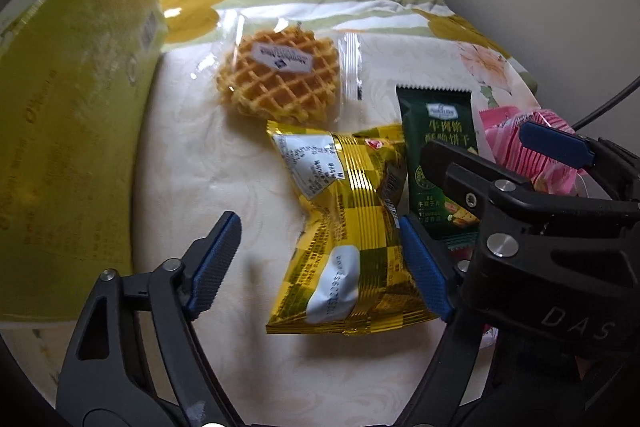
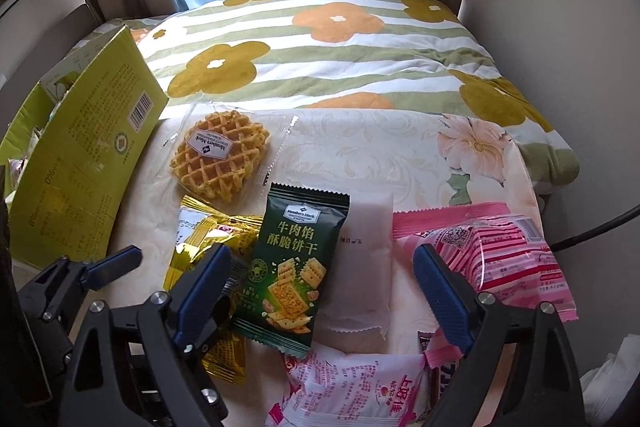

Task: Organize snacks
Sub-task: 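Grasp the yellow striped bag with the left tool while the right tool grasps the green cracker pack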

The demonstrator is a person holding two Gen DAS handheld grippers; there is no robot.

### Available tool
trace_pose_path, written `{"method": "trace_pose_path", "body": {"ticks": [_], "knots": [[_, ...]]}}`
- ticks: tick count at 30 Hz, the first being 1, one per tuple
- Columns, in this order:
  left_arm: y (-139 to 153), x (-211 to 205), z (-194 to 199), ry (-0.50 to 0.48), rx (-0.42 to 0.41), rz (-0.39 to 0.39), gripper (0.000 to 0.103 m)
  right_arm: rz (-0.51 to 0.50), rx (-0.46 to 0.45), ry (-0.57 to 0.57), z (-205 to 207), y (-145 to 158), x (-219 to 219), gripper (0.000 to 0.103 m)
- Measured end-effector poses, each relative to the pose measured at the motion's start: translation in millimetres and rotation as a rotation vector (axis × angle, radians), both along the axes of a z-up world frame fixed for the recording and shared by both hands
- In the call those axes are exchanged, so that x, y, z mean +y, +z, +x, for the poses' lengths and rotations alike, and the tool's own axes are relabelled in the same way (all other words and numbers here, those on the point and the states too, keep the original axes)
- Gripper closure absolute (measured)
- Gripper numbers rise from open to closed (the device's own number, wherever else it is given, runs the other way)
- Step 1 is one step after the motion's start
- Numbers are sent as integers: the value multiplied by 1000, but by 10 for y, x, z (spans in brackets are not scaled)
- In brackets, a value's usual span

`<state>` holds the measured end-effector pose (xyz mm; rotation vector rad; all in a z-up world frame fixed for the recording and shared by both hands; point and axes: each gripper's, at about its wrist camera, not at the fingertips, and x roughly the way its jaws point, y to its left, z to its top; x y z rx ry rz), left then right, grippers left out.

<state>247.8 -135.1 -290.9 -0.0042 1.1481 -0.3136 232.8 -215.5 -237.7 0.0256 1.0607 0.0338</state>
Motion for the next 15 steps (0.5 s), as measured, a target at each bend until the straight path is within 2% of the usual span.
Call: {"method": "trace_pose_path", "body": {"ticks": [4, 7, 11, 15], "knots": [[-74, 27, 18, -29, 53, -95, 55, -33, 5, 5, 6, -35, 89, 21], [-62, -14, 6, -55, 38, -73, 57, -41, 7, 0, 2, -52, 125, 28], [-63, 24, 31, -45, 44, -81, 57, -50, 17, -2, 8, -98, 157, 31], [-52, 68, 62, -42, 33, -58, 57, -38, 33, -11, 21, -143, 182, 40]]}}
